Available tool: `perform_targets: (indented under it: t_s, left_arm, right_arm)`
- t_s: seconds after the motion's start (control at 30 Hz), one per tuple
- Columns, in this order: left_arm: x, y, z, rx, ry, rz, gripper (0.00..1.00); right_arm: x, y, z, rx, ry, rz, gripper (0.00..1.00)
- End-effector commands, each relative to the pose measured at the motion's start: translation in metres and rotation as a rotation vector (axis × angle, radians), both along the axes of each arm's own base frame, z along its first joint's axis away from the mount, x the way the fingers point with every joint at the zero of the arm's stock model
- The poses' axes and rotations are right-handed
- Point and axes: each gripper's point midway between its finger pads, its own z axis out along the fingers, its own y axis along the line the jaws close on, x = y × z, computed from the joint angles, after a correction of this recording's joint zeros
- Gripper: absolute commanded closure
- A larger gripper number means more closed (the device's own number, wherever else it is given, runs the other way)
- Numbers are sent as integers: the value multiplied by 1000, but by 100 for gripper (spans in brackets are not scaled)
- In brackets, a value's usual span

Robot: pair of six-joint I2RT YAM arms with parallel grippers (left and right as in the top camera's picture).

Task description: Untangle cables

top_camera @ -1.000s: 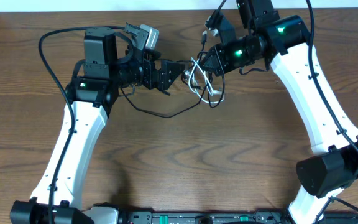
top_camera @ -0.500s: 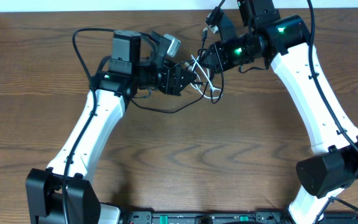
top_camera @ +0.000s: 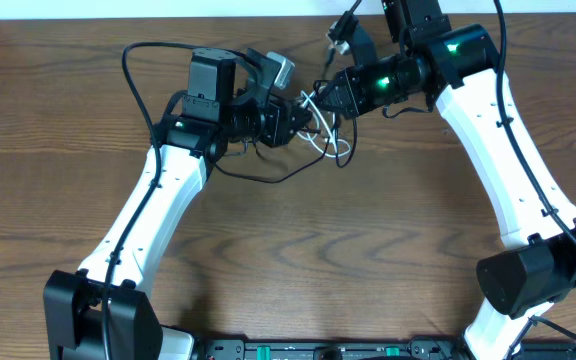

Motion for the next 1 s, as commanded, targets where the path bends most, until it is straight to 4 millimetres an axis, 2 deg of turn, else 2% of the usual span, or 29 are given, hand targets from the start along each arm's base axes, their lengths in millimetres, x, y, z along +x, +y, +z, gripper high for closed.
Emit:
perform_targets:
  t_s: [0.0,0.03,0.07,0.2,0.27,0.4,0.5,0.73,0.97]
  left_arm:
    - [7,1,5,10,-19,22,81]
    - [7,1,5,10,-19,22,91]
    - [7,1,5,10,-18,22,92]
    - [8,4,6,9,-21,27,93]
    - [9,6,7,5,-20,32,93]
    - [2,7,20,-62,-14,-8,93]
    - [-1,16,33,-111,-11,-8,92]
    - [-8,32,57,-215,-3,-33,93]
    - [-8,53,59,-248,23,-5,93]
  right_arm:
    - [-8,3,14,46,-14,36,99]
    - [-9,3,13,43,-12,38,99]
    - [-9,2,12,37,-11,37,99]
    - [6,-26,-8,-115,-14,-80,99]
    - [17,-48,-19,-204,-8,-171,99]
    - [28,-79,-28,-274,5,-252,99]
    - [33,-97,-33,-291,27,-292,99]
    - [40,-127,-57,-397,60,-344,99]
    - [42,-140,-92,-416,116,-356,99]
